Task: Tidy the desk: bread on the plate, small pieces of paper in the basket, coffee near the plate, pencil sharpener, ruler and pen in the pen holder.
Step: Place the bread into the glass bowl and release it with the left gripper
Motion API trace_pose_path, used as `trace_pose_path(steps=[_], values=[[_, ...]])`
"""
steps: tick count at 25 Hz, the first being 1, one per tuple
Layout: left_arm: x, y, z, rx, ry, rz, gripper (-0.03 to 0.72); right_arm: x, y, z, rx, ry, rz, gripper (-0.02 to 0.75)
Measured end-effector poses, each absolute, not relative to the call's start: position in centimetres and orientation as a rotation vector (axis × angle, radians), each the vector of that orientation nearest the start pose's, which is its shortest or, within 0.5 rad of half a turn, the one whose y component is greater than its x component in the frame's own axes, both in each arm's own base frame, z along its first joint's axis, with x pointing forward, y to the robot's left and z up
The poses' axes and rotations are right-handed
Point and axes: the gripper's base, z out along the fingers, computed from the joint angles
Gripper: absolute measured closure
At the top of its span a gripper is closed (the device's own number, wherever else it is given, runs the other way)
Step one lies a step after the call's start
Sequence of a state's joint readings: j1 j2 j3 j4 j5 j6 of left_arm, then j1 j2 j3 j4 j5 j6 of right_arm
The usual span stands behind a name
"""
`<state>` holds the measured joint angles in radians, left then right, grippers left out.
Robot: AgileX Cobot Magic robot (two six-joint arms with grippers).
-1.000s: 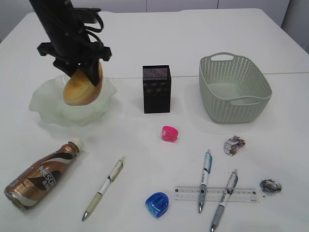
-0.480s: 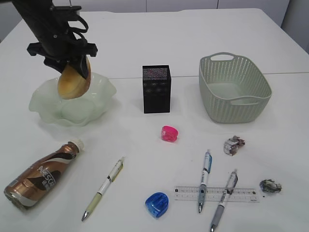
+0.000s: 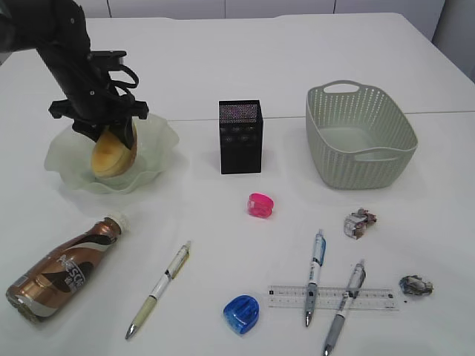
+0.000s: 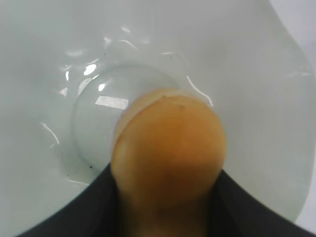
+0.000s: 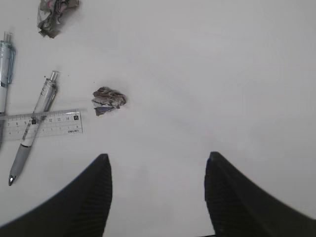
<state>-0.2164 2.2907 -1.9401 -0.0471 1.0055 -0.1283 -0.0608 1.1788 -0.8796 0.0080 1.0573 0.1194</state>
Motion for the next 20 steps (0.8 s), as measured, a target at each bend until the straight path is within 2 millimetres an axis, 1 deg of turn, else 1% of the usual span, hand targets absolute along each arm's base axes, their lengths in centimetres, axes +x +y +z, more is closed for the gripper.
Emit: trace_pose_path(steps=[3,6,7,12,14,17,20], values=[[48.0,-10.6,17.2,0.082,2.851,-0.134,0.367,20.5,-1.2,28.0,0.260,2.828,0.023,0.271],[48.3,-10.3,16.8,0.056,2.847,-0.135,0.333,20.5,-1.2,28.0,0.260,2.828,0.023,0.271],[48.3,-10.2,16.7,0.051,2.848,-0.135,0.307,20.5,-1.2,28.0,0.260,2.828,0.023,0.271],[48.5,-10.0,16.7,0.037,2.831,-0.131,0.125,20.5,-1.2,28.0,0.260,2.828,0.023,0.271],[48.5,-9.9,16.7,0.040,2.827,-0.120,0.085,20.5,-1.2,28.0,0.260,2.828,0.023,0.271],[48.6,-9.7,16.7,0.052,2.825,-0.092,0.066,20.5,-1.2,28.0,0.262,2.828,0.024,0.271],[48.6,-9.6,16.7,0.053,2.823,-0.080,0.063,20.5,-1.2,28.0,0.262,2.824,0.024,0.271]])
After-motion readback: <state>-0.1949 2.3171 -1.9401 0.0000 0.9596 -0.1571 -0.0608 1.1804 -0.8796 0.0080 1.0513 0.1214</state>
